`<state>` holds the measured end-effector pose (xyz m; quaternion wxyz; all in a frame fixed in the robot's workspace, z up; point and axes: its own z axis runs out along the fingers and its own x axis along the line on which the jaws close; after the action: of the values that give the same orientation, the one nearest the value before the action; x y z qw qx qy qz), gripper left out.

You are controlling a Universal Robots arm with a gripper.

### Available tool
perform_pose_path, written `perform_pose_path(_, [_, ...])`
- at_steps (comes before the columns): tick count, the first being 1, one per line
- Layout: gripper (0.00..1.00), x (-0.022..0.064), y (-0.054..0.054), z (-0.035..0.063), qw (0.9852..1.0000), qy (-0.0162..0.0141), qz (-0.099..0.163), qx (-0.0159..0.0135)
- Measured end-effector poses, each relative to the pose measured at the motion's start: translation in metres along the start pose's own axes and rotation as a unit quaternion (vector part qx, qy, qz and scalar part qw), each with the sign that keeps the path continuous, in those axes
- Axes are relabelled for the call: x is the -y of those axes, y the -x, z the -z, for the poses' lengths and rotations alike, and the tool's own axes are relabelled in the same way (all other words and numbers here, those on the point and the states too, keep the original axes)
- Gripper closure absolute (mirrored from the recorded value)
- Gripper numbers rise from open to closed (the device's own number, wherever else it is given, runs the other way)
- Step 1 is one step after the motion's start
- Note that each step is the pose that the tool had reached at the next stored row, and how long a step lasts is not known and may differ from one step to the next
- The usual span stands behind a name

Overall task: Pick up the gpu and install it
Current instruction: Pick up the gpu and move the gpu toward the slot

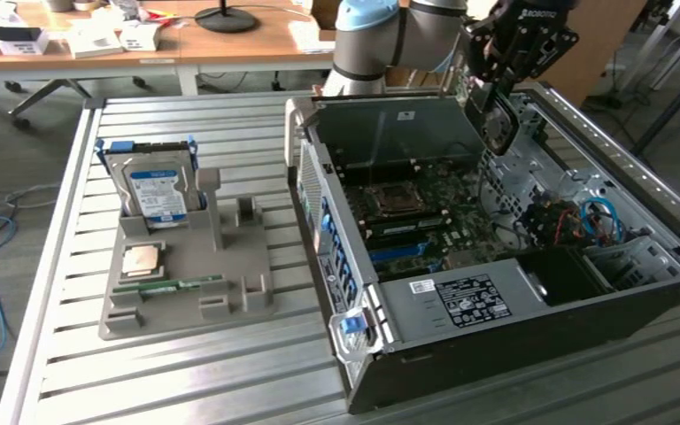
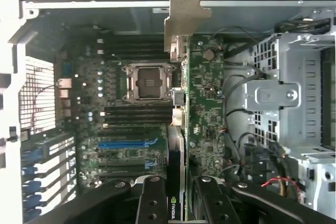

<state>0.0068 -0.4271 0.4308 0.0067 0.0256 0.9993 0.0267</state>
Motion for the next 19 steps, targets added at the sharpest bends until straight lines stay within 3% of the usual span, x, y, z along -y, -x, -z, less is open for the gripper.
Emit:
perform_pose_path(3, [0.74,-0.0005,0.009,-0.0002,1.0,0.0001,0.0,0.0])
perform_pose_path(11, [0.74,-0.0006,0.012,-0.0002,1.0,0.0001,0.0,0.0])
perform_pose_path(19, [0.74,-0.0018,0.036,-0.0008,1.0,0.0003,0.0,-0.0011])
